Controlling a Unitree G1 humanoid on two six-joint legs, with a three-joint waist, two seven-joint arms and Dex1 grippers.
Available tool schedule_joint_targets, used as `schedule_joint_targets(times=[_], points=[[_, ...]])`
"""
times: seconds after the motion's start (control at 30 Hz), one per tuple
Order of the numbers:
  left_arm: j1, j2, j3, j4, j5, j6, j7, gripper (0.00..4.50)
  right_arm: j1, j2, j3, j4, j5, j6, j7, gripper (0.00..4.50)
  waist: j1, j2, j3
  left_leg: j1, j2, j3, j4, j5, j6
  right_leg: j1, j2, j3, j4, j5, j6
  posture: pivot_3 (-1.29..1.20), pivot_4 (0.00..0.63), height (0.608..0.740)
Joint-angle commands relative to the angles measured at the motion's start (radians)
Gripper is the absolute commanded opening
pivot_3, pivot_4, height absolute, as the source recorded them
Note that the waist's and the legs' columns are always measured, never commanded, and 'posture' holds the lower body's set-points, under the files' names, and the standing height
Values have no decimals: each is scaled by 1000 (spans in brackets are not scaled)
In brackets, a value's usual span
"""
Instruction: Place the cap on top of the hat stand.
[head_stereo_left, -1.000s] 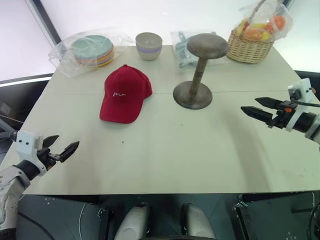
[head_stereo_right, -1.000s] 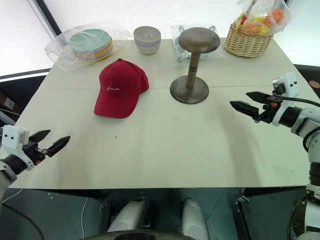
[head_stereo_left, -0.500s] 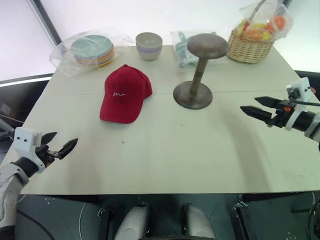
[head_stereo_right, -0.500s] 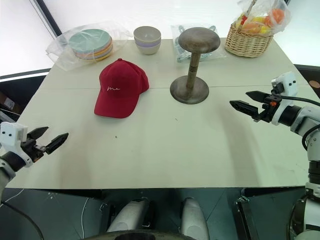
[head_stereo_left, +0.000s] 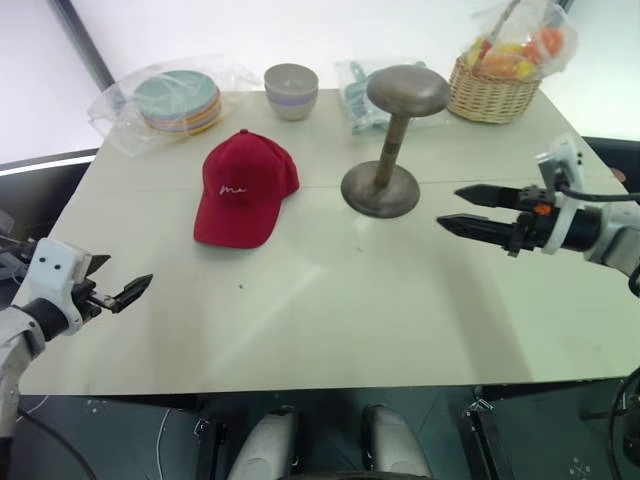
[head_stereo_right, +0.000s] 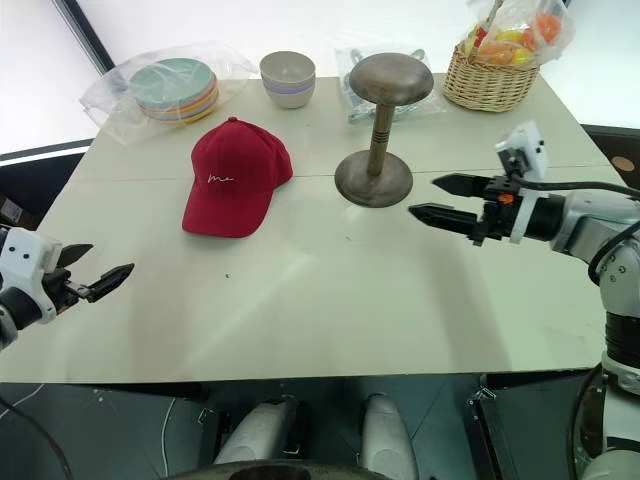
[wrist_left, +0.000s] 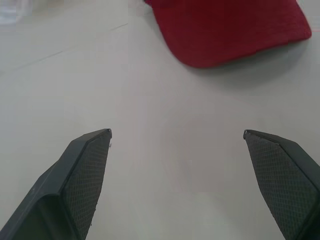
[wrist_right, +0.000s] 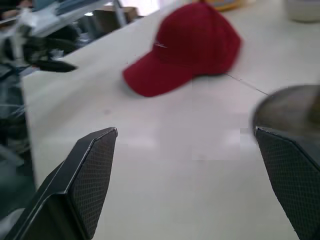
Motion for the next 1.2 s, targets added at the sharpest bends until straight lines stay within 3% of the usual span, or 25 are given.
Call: schedule_joint_targets(times=[0.03,0.17,0.37,0.47,0.57,0.83,1.2], points=[[-29,38,37,35,-7,-47,-51,4426,-34,20,-4,-53,50,13,-18,4500,-2,0,0,0,0,0,-1,0,0,0,0,0,0,0,0,0,150,740],[-88,64,-54,119,100,-242,-95,4426,-48,33,22,-39,30,-10,-15,4500,0,0,0,0,0,0,-3,3,-5,-2,0,-1,0,1,0,0,150,740],[-167,126,-319,380,430,-868,-132,4426,-52,34,52,29,-30,-84,8,4500,-2,0,0,0,-1,2,-4,4,-6,-3,-2,-1,0,1,0,0,150,740],[-293,121,-404,566,552,-1123,-49,4426,-42,32,51,40,-45,-106,14,4500,-1,0,0,-1,-1,3,-5,4,-6,-5,-2,-2,0,1,0,0,150,740],[-442,107,-467,743,722,-1316,143,4426,-28,30,41,24,-41,-109,10,4500,2,0,0,-1,-1,2,-5,4,-6,-5,-3,-4,1,1,0,0,150,740],[-685,57,-641,1001,995,-1490,473,4426,3,12,6,-27,-19,-92,-14,4500,-3,0,0,-2,-3,4,-4,4,-6,-7,-3,-4,3,1,1,0,150,740],[-911,-50,-879,1147,1267,-1458,830,4426,8,18,-8,-47,-11,-84,-47,4500,1,-1,0,-2,-4,4,-2,4,-5,-6,-2,-5,6,1,1,0,150,740]])
